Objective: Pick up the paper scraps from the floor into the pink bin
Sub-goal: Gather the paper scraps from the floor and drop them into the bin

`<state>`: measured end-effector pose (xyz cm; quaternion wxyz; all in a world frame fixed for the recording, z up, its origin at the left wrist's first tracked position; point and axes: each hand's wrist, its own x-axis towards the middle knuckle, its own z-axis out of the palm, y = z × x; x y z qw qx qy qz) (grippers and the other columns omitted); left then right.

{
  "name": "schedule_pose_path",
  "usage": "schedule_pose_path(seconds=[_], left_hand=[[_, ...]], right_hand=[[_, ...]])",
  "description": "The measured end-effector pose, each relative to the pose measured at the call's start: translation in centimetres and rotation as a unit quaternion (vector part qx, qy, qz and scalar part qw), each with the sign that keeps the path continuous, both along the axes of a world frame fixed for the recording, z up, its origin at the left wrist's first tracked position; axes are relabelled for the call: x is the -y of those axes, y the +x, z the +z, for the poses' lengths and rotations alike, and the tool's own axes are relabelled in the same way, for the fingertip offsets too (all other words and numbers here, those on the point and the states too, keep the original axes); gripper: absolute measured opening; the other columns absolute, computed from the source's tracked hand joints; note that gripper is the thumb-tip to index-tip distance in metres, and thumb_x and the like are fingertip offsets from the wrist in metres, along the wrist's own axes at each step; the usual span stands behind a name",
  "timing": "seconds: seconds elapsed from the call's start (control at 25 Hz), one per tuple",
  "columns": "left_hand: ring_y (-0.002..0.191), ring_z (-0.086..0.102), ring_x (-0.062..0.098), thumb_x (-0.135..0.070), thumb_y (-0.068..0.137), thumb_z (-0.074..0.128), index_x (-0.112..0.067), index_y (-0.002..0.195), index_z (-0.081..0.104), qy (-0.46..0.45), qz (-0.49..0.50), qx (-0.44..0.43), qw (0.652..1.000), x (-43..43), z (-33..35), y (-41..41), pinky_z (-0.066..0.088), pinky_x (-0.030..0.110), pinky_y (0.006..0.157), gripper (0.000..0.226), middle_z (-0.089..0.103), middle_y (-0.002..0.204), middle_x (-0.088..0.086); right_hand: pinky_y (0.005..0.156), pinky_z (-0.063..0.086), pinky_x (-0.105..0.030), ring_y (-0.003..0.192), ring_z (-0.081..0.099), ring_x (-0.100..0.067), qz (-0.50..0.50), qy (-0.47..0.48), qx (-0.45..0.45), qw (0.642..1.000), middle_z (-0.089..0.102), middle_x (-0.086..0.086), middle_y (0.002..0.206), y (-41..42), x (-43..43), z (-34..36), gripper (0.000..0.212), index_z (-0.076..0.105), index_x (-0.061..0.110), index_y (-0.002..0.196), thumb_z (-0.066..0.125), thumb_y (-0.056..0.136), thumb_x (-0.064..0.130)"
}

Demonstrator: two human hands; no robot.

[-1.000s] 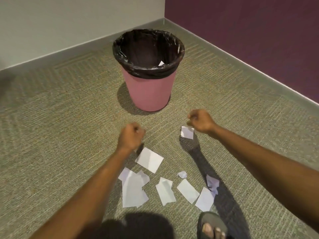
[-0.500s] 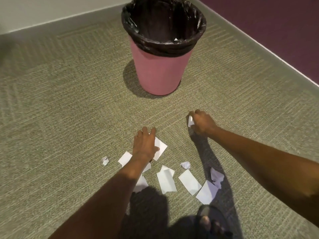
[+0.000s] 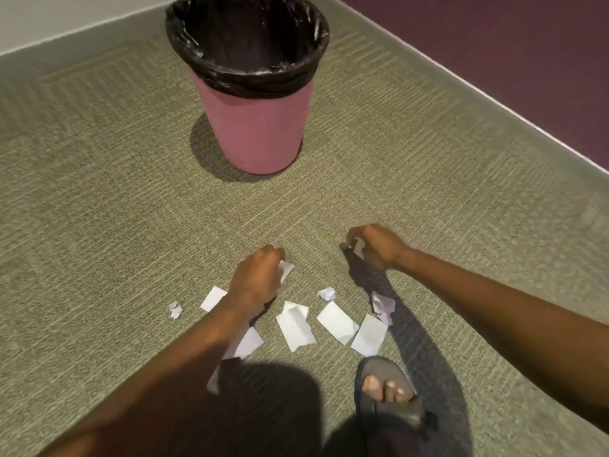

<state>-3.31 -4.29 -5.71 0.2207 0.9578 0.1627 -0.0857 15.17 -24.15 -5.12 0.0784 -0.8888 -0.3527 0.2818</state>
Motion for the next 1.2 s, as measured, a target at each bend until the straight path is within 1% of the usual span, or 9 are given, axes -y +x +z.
schedule_pose_path(seconds=[0.12, 0.24, 0.36, 0.44, 0.52, 0.6, 0.72, 0.88, 1.2], left_hand=[[0.096, 0.063, 0.029, -0.011, 0.094, 0.054, -0.014, 0.115, 0.052, 0.065, -0.11, -0.009, 0.992, 1.8, 0.6, -1.7, 0.053, 0.042, 0.075, 0.021, 0.057, 0.11, 0.007], [0.117, 0.052, 0.03, -0.004, 0.089, 0.053, -0.017, 0.133, 0.041, 0.119, -0.202, -0.059, 0.97, 4.3, -0.8, -3.3, 0.049, 0.043, 0.088, 0.047, 0.047, 0.134, 0.009], [0.144, 0.023, 0.037, -0.011, 0.093, 0.052, -0.022, 0.15, 0.018, 0.138, -0.222, -0.115, 0.958, 6.8, -3.1, -5.0, 0.036, 0.057, 0.106, 0.067, 0.014, 0.159, 0.017], [0.149, 0.007, 0.04, -0.036, 0.096, 0.051, -0.026, 0.152, 0.009, 0.14, -0.215, -0.136, 0.957, 7.9, -4.1, -6.0, 0.023, 0.066, 0.11, 0.071, 0.001, 0.161, 0.02], [0.149, 0.0, 0.042, -0.056, 0.09, 0.053, -0.028, 0.152, 0.005, 0.136, -0.219, -0.151, 0.954, 8.3, -4.3, -6.2, 0.018, 0.07, 0.111, 0.083, -0.004, 0.161, 0.021], [0.149, 0.0, 0.043, -0.053, 0.088, 0.057, -0.027, 0.152, 0.007, 0.127, -0.221, -0.166, 0.953, 8.3, -3.8, -5.8, 0.021, 0.067, 0.112, 0.086, -0.003, 0.161, 0.022], [0.146, 0.014, 0.04, -0.027, 0.094, 0.06, -0.022, 0.15, 0.021, 0.122, -0.218, -0.151, 0.956, 8.5, -3.0, -5.6, 0.034, 0.058, 0.11, 0.068, 0.01, 0.16, 0.021], [0.142, 0.022, 0.038, -0.01, 0.094, 0.055, -0.019, 0.143, 0.035, 0.112, -0.208, -0.131, 0.963, 8.9, -2.3, -5.6, 0.038, 0.055, 0.106, 0.054, 0.019, 0.157, 0.016], [0.137, 0.028, 0.039, 0.001, 0.093, 0.049, -0.011, 0.125, 0.055, 0.133, -0.203, -0.132, 0.961, 9.2, -2.4, -5.4, 0.042, 0.055, 0.099, 0.035, 0.026, 0.15, 0.016]], right_hand=[[0.062, 0.038, -0.027, 0.095, 0.062, -0.029, -0.002, -0.045, 0.053, 0.998, 0.065, -0.008, 0.104, -2.0, 4.7, -0.5, 0.034, 0.067, 0.014, 0.098, 0.055, 0.075, -0.008], [0.062, 0.04, -0.029, 0.092, 0.063, -0.033, -0.009, -0.07, 0.061, 0.996, 0.058, -0.007, 0.098, -4.6, 8.0, -1.1, 0.005, 0.063, 0.012, 0.089, 0.059, 0.086, 0.014], [0.077, 0.053, -0.041, 0.1, 0.062, -0.036, -0.007, -0.096, 0.034, 0.995, 0.053, -0.011, 0.114, -7.4, 9.2, -1.7, 0.033, 0.059, 0.011, 0.112, 0.053, 0.096, 0.039], [0.085, 0.052, -0.047, 0.112, 0.056, -0.037, -0.01, -0.108, 0.008, 0.994, 0.046, -0.012, 0.131, -9.0, 9.2, -1.7, 0.062, 0.045, 0.016, 0.135, 0.056, 0.09, 0.056], [0.089, 0.051, -0.05, 0.119, 0.048, -0.04, 0.001, -0.117, -0.005, 0.993, 0.037, -0.013, 0.14, -10.4, 8.9, -1.6, 0.081, 0.032, 0.025, 0.142, 0.066, 0.079, 0.062], [0.088, 0.05, -0.049, 0.122, 0.043, -0.041, 0.021, -0.133, 0.011, 0.991, 0.03, -0.013, 0.145, -11.5, 8.7, -2.0, 0.091, 0.024, 0.03, 0.143, 0.076, 0.073, 0.055], [0.086, 0.053, -0.049, 0.123, 0.041, -0.043, 0.058, -0.164, 0.066, 0.982, 0.025, -0.018, 0.147, -12.5, 8.2, -2.7, 0.094, 0.021, 0.027, 0.147, 0.081, 0.074, 0.033], [0.081, 0.056, -0.049, 0.113, 0.048, -0.037, 0.075, -0.135, 0.093, 0.984, 0.034, -0.018, 0.14, -12.8, 7.8, -3.0, 0.081, 0.032, 0.017, 0.14, 0.081, 0.075, 0.019], [0.085, 0.054, -0.044, 0.106, 0.058, -0.032, 0.152, -0.149, 0.062, 0.975, 0.052, -0.016, 0.129, -12.8, 7.3, -2.3, 0.037, 0.06, 0.006, 0.123, 0.067, 0.087, 0.015]])
